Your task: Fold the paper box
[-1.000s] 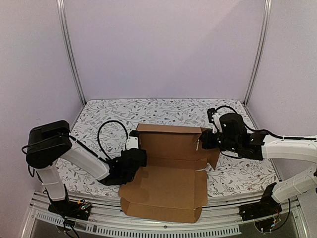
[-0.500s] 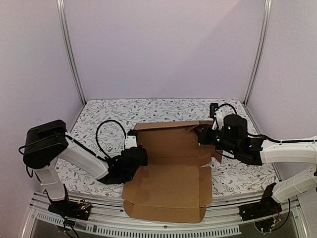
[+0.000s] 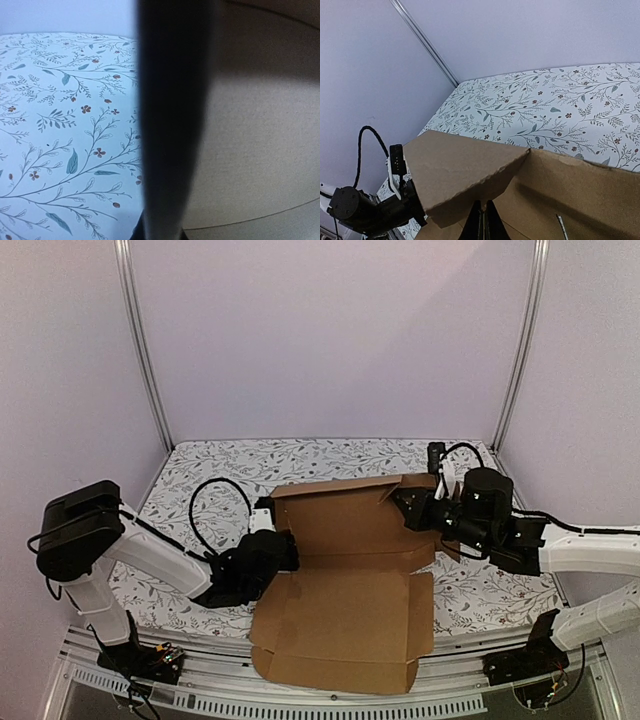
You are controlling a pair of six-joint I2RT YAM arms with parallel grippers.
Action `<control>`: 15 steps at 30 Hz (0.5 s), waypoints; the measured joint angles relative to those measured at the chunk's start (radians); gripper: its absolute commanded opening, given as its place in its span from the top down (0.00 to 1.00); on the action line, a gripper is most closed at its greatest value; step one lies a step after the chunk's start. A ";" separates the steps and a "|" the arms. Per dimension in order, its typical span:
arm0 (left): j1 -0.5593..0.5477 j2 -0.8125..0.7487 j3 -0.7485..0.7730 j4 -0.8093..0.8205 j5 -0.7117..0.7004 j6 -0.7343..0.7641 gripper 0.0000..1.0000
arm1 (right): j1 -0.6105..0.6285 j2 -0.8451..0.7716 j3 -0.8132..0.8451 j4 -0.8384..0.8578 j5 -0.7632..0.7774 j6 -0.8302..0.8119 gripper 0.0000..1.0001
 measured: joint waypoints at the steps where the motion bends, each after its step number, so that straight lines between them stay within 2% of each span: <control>1: 0.008 -0.003 -0.004 0.005 0.013 -0.005 1.00 | 0.002 -0.014 0.000 -0.017 -0.006 -0.007 0.97; 15: 0.119 -0.076 -0.066 0.013 0.118 -0.052 1.00 | 0.008 -0.259 0.086 -0.377 -0.091 -0.141 0.96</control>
